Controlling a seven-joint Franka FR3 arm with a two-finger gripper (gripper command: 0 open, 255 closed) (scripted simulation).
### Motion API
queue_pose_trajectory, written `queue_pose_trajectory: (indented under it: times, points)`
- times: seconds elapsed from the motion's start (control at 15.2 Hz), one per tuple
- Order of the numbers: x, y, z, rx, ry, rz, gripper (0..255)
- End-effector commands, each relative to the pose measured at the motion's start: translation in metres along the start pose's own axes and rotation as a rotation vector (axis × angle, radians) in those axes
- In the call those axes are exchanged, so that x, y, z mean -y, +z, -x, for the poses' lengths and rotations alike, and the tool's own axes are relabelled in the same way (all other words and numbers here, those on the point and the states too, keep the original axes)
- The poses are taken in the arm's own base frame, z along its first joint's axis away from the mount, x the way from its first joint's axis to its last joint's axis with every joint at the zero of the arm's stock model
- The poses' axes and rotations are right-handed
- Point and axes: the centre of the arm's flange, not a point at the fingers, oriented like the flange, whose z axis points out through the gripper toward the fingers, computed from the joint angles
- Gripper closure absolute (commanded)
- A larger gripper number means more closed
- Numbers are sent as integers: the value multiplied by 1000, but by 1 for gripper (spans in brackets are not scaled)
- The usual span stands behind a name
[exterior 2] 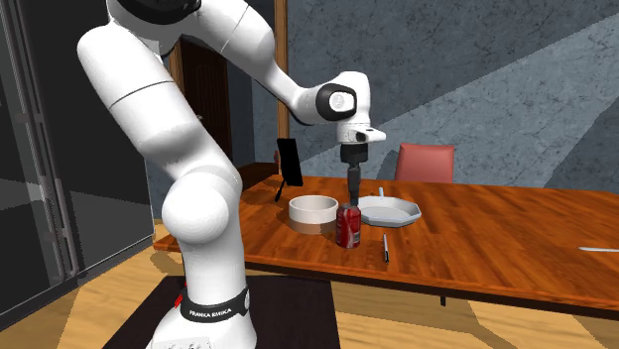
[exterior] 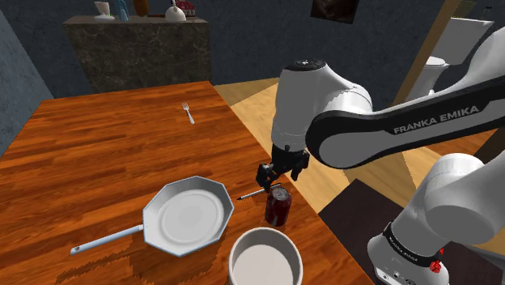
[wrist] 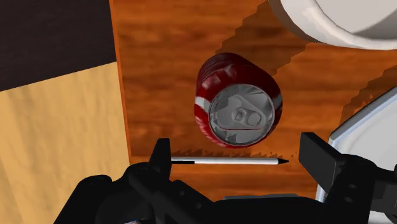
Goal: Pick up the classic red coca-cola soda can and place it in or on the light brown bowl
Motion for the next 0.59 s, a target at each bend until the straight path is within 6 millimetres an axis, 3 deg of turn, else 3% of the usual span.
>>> queue_pose_trajectory:
  times: [0.0, 0.4, 0.53]
  points:
    - [8, 12, -1, 3, 3, -1, 0]
    - [8, 46, 0, 3, 3, -1, 0]
    - [8, 46, 0, 3, 3, -1, 0]
